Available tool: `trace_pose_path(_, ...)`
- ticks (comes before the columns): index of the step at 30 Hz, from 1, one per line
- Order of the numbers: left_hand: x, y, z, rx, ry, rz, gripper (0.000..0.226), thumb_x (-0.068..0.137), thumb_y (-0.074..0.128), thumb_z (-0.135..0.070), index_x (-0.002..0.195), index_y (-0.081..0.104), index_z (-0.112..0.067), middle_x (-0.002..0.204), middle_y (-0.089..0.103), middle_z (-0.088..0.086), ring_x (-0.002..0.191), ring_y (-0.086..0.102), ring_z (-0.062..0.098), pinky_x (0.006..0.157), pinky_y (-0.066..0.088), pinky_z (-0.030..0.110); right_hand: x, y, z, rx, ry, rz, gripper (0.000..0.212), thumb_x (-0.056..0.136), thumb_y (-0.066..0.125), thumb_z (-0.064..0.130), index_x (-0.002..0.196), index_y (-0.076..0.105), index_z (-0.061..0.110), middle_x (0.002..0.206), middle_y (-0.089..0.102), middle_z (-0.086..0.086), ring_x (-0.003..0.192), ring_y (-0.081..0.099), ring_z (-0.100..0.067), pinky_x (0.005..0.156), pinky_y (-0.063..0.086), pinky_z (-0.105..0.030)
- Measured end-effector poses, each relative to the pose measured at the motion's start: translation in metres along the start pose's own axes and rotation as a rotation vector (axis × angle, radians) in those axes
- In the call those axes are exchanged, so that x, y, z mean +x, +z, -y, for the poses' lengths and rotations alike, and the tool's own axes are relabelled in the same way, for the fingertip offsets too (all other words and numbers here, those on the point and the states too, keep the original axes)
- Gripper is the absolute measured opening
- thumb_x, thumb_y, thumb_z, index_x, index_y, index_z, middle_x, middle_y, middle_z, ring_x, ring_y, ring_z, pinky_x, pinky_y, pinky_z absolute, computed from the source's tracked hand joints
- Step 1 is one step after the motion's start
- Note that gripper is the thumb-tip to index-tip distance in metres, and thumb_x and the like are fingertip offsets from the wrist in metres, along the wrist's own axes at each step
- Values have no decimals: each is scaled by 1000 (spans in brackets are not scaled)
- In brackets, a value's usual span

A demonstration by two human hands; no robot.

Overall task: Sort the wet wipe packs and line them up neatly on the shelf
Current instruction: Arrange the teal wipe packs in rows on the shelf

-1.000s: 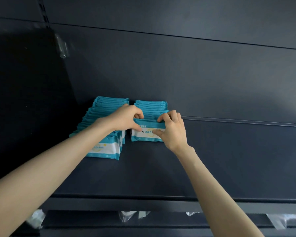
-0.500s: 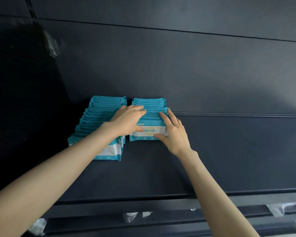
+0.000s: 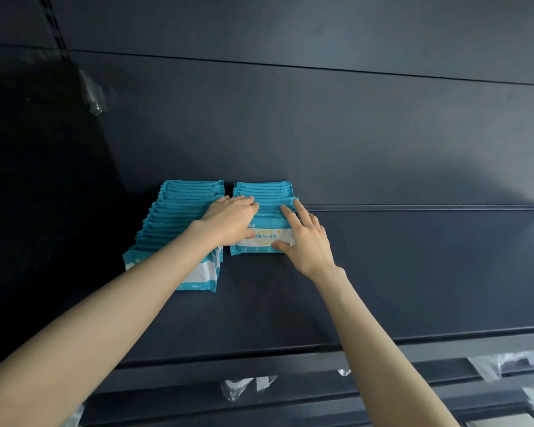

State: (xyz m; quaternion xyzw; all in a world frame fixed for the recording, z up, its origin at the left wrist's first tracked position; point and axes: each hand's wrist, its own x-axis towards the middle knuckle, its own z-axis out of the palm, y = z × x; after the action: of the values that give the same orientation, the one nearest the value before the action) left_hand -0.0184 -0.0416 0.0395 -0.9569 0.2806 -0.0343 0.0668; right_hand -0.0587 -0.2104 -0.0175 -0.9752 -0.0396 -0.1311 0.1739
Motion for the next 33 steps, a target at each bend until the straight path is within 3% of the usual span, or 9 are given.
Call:
trace_pose_path(3,-9,-4,-3,-48,-31,-9,69,92,54,-44,147,28,-10,157,19,9,144,19,25,115,17,40,-9,-14,3,20,16,-36,73,89,62,36,149,23,22,160,6,-1,142,18,-27,110,23,-37)
trace_pose_path(8,-30,-17,-21,-186,-54,-219,53,95,49,-40,140,41,-14,146,39,2,134,32,22,108,27,39,-44,-52,4,71,47,-236,46,92,60,31,133,50,14,152,32,-5,133,31,-27,104,33,-37)
trace_pose_path(16,-72,-18,-107,-427,95,-589,38,85,53,-30,113,65,-8,109,65,7,102,59,32,87,44,42,-143,-93,-34,79,150,-488,30,90,63,25,115,63,10,128,58,-6,115,51,-30,93,43,-39)
trace_pose_path(23,-114,14,-257,-600,266,-524,34,87,55,-29,113,64,-9,109,65,3,99,60,25,85,47,39,-295,-106,-105,9,316,-470,30,90,61,26,116,63,12,122,63,-4,112,55,-28,92,45,-39)
trace_pose_path(33,-188,88,-468,-777,432,-127,40,86,51,-38,116,64,-14,111,66,1,101,57,19,86,45,37,-514,-101,-196,-66,669,-306,26,88,66,26,113,65,18,116,66,-2,102,61,-26,86,51,-38)
